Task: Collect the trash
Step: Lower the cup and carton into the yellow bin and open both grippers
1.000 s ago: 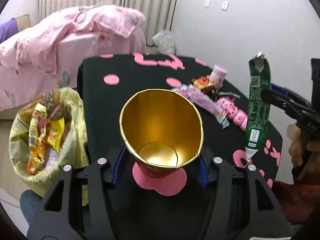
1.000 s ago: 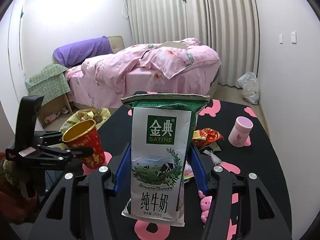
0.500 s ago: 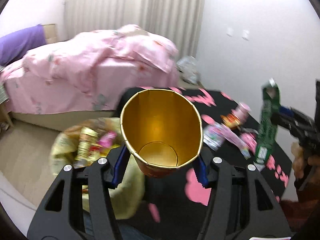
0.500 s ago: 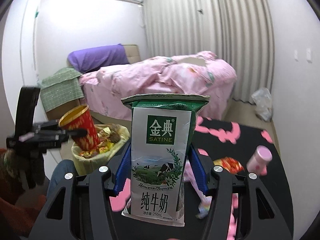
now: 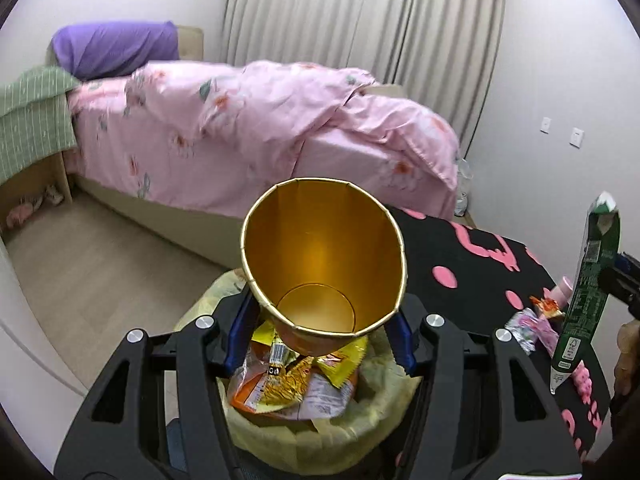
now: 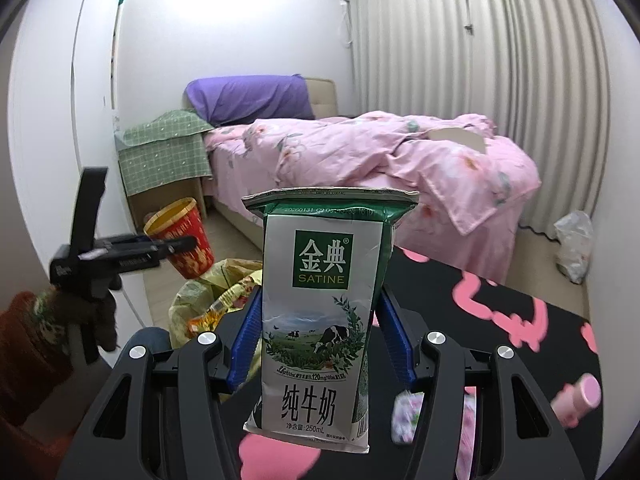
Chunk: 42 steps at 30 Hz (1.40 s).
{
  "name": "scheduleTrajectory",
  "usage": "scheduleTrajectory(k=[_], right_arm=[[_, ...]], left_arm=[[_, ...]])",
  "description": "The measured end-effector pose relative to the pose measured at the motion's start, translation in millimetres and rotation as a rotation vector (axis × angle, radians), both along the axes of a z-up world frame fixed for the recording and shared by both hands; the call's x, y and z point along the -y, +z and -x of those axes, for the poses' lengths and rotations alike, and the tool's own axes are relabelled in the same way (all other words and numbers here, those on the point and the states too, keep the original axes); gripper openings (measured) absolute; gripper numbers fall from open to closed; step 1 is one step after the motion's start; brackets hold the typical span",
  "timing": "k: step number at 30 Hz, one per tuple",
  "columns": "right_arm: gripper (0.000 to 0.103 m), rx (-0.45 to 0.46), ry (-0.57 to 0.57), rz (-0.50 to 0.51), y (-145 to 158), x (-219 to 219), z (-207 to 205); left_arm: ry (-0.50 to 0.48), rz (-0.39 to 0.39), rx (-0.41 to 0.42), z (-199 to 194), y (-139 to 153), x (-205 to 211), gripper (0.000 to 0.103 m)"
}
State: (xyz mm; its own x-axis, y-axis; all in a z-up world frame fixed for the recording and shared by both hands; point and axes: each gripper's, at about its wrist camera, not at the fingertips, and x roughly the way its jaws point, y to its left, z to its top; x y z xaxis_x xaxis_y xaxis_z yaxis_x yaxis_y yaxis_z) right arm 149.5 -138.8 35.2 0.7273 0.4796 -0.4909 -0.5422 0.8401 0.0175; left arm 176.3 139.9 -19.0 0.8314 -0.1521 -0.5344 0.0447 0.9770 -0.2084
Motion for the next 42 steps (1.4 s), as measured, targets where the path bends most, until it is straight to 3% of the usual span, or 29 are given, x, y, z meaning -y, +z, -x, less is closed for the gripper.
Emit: scheduleTrajectory(k=[3, 4, 5, 9, 14, 20, 33, 40, 42], right_arm=[[0.053, -0.018, 0.031, -0.018, -4, -20, -29], [0.053, -0.016, 0.04, -0.021, -5, -27, -37], [0.053, -0.011, 0.053, -0.027, -7, -35, -46], [0.053, -0.021, 0.097, -0.075, -15, -64, -75], [0.053, -0.166, 0.104, -0.172, -50, -94, -119], [0.053, -0.353, 0.128, -0.155, -100, -124, -143], [0.047, -0.41, 0.189, -0.077, -114, -138, -124], [0.047, -0.423, 0.172, -0.082, -119, -146, -133], [0.049, -0.409, 0.158, -0.086, -116, -143, -132]], left_arm=[[-0.03, 0.02, -0.103, -26, -30, -1, 0.053], [-0.052, 0.016, -0.174, -35, -43, 1, 0.053], [-0.07, -0.006, -0.236, -39, -56, 4, 0.053], [-0.094, -0.071, -0.337, -34, -88, 7, 0.052], [-0.071, -0.005, -0.325, -20, -97, -13, 0.051], [-0.058, 0.012, -0.313, -16, -91, -23, 0.051], [-0.029, 0.031, -0.302, -11, -85, -32, 0.052], [-0.037, 0.077, -0.296, -10, -86, -37, 0.053], [-0.045, 0.128, -0.303, -11, -86, -40, 0.056]])
